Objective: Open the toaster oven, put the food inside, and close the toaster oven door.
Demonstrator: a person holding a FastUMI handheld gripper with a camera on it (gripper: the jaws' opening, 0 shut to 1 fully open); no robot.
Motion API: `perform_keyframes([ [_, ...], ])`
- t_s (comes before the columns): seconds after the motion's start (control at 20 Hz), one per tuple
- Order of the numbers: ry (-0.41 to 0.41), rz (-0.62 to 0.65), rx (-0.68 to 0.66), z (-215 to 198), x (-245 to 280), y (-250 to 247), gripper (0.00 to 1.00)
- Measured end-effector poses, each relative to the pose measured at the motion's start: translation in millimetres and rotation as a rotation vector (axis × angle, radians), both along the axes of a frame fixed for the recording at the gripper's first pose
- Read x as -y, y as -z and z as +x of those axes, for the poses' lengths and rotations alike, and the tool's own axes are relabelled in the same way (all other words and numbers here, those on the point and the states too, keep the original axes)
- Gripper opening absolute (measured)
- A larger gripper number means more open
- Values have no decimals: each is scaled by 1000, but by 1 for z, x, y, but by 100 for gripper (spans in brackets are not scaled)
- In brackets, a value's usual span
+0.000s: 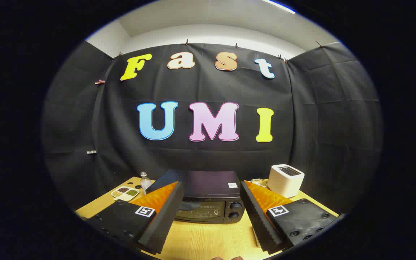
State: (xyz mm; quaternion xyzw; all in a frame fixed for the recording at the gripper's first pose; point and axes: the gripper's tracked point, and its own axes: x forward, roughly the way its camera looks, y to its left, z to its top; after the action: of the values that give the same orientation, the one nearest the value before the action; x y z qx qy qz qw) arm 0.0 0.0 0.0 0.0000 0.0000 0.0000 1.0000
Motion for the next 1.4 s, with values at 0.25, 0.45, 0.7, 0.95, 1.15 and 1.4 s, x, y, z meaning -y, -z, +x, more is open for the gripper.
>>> perform_keyframes([
  [0.25, -8, -9, 0, -4, -5, 1, 97],
  [0.45, -17, -5, -11, -4, -10, 5, 97],
  [0.7, -29, -3, -25, 1, -20, 10, 97],
  [0.95, -45, -3, -51, 7, -32, 19, 97],
  [1.15, -54, -1, -77, 14, -38, 27, 97],
  [1.4, -54, 7, -93, 26, -45, 35, 98],
])
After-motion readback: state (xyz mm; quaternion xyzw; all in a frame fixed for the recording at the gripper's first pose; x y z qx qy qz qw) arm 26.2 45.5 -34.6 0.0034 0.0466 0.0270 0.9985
